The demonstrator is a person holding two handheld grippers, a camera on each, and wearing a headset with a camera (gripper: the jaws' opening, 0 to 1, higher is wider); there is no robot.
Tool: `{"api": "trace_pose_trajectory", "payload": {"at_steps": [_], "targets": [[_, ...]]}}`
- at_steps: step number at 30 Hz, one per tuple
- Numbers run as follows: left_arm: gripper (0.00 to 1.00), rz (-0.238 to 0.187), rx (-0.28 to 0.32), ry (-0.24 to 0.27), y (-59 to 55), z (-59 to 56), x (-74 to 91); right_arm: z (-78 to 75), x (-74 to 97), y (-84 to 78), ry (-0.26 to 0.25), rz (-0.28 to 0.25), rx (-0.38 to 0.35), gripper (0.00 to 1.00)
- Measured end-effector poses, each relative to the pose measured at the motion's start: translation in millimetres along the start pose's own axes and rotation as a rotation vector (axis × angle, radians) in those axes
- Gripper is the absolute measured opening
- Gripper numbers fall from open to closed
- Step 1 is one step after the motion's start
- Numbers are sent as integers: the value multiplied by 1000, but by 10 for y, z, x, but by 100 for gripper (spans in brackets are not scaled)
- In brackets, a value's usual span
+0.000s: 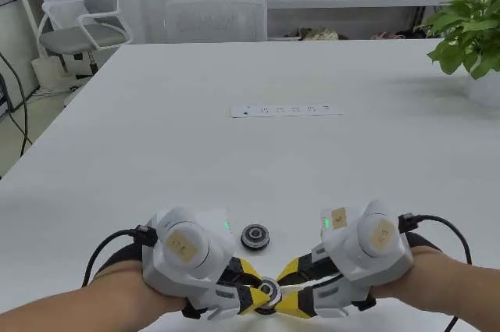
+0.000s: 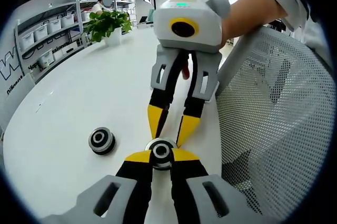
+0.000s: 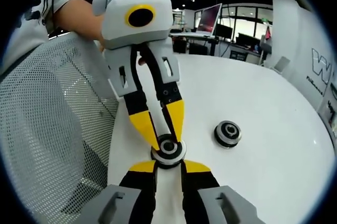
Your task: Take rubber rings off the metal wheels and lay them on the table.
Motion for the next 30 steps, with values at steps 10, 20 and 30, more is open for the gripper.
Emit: {"api": "trace_pose_trajectory", "payload": {"at_steps": [10,20,30], "targets": [[8,-1,2,2,-2,-3,-1,-34,10,-37,-5,0,-12,2],[8,1,2,2,-1,-9,-2,-45,8,-46,1,-2,-84,2],[8,0,1,3,-1,-15,-1,-61,16,-57,12,-9,-150,0]]}}
Point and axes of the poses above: the centre of the closed fingertips' face, and the gripper's own axes: x roughly backward along the fingers, z roughly to its left, y roughly out of its top, the point moved 6 cm from there along x, roughly backward along the fingers, and after that the axes turned 13 degrees about -x, right-handed, at the moved point
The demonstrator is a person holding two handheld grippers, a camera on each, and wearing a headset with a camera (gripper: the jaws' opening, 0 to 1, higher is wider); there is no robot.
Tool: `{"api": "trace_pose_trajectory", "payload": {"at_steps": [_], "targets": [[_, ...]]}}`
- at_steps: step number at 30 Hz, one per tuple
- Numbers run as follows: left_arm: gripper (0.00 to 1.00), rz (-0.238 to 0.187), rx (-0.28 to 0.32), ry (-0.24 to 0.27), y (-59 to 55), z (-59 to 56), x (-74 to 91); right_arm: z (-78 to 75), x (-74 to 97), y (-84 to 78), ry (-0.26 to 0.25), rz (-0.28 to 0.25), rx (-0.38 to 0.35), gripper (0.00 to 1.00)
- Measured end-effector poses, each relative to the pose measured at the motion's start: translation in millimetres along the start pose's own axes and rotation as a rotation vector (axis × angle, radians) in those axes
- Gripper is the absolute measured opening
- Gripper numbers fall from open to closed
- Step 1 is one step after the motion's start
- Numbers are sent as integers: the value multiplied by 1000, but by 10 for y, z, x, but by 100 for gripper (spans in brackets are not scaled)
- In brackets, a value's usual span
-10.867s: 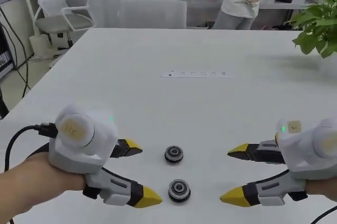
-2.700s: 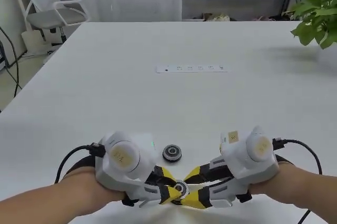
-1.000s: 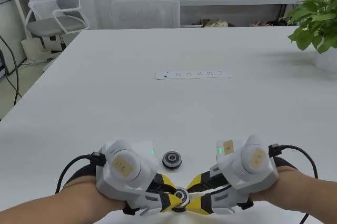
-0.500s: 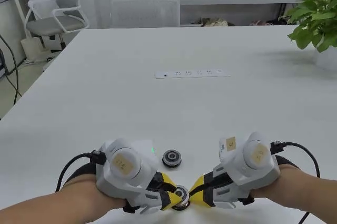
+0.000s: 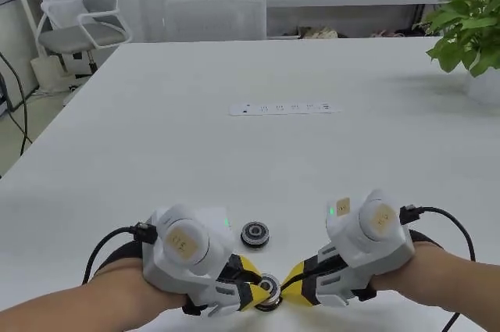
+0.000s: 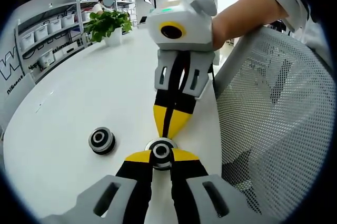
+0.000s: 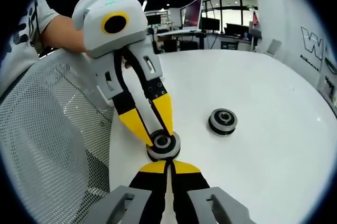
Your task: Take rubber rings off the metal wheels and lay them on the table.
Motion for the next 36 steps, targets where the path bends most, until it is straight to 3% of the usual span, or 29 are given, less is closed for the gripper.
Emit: {"api": "trace_pose_trajectory", "payload": {"at_steps": [12,29,33,36], "targets": [[8,3,-3,-1,-2,8,2,-11,26,17,19,-12,-72,0],[8,6,-4,5,5,10,2,-51,48,16,45,-62,-238,0],[8,6,-1,7,8,9,1,-67,76,70,65,-114,-326,0],[8,12,0,10,12,10,-1,-63,61,47,52,-105,-312,0]]}}
Point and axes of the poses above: the centre of the closed fingertips' face, and the gripper's own axes: x roughly backward along the fingers, z roughly to its left, y roughly out of its top, the point moved 6 cm from there along x, roughly backward along the fingers, and after that the axes turned 13 degrees about -x, right-handed, at the moved point
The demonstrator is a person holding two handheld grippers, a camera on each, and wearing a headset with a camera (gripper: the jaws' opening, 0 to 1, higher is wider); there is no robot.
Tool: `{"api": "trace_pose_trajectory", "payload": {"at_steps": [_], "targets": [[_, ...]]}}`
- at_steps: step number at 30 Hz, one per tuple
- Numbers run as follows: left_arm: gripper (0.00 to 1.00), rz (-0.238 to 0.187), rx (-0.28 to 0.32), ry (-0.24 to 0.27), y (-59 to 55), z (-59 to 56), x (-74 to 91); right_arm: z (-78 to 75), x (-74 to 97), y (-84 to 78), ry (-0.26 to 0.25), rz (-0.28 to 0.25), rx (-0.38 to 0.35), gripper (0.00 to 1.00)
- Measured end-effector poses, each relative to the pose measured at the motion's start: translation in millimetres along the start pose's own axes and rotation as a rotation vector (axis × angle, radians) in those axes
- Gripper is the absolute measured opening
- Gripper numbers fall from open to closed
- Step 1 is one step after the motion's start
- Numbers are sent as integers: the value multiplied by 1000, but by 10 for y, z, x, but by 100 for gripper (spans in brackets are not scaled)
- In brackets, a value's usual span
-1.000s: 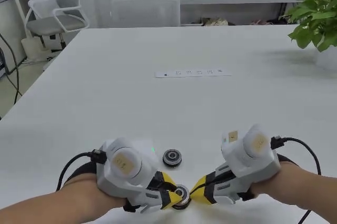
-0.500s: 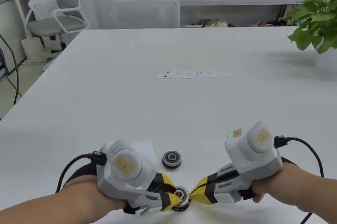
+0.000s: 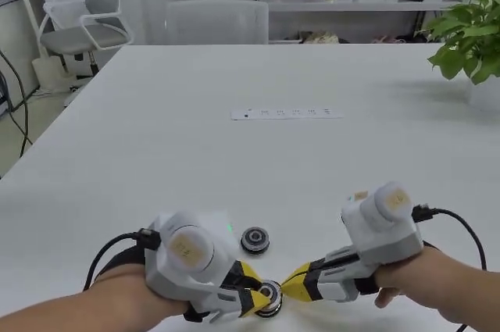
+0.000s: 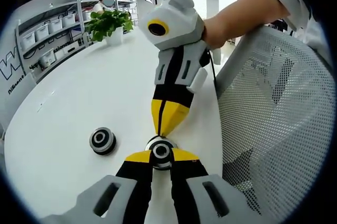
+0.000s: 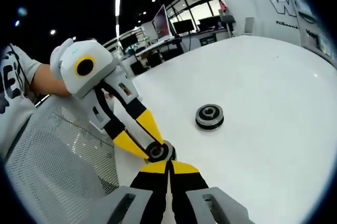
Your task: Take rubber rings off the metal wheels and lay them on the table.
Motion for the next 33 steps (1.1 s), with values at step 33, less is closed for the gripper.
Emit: {"api": "trace_pose_trajectory", "payload": {"at_steps": [33], "targets": [[8,26,3,10,8,-6,-15,225,-70,83,109,-47,-15,0]]}}
Point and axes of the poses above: the centre of the closed fingertips' face, and the gripper's own axes: x roughly backward along the fingers, z roughly to its left, y roughly out of its top, the point moved 6 cm from there along x, roughly backward along the fingers, and after that the axes turned 13 degrees about -x, right-handed, at the moved point
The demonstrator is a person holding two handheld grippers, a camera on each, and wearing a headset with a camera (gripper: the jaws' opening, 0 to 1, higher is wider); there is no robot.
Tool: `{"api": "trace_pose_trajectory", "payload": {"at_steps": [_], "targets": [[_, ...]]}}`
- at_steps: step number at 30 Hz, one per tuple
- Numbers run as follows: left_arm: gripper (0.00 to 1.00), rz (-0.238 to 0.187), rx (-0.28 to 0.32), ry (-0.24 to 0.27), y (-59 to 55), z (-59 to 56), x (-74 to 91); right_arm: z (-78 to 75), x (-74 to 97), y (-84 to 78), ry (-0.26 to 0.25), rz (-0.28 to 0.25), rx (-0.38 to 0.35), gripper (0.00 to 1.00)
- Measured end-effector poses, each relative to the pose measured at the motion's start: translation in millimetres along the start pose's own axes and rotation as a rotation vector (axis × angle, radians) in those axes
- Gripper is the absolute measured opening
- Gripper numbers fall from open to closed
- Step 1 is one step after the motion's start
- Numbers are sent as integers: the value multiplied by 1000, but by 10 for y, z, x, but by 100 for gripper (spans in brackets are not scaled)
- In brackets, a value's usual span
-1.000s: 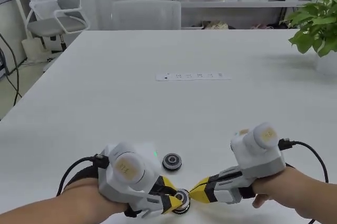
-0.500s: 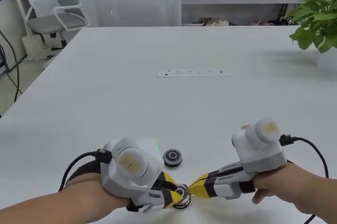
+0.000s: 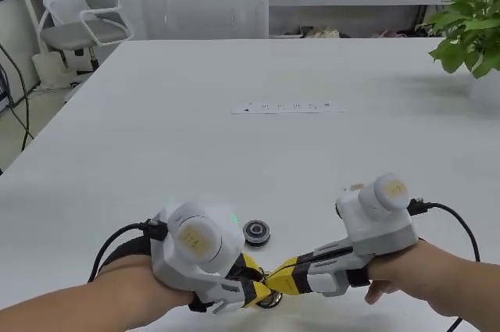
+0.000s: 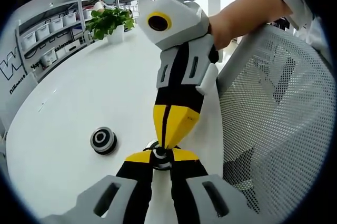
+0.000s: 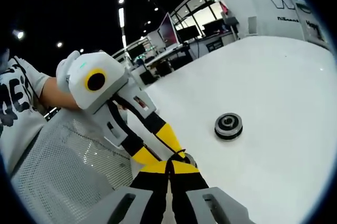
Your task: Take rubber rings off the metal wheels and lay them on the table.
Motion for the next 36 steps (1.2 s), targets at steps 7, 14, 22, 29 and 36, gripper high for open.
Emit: {"api": "trace_pose_trajectory", "payload": {"at_steps": [7,14,22,29,36], "targets": [[8,-6,0,-3,5,8,-12,-58,46,-21,-20,4,1,0],[8,-12,-6,-5,20,14,-22,-69,54,-28,-28,11,17,0],[9,-2,-26,-11,37,32,-22,-66,85,14,-22,-7,10,0],[10,-6,-10,-24,73,35,58,-72,104,27,-22,-15,8,0],[14,-45,26,-31,109,11,208,-46,125,60,-15,-32,5,0]]}}
Point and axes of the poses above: the centre of the closed fingertips' face, and the gripper's own axes: x roughly backward along the fingers, z roughly to its left, y roughly out of its top, the point moved 6 cm from there along x, roughly backward along the fingers, and after that the axes turned 13 degrees about -x, right-handed, at the moved point
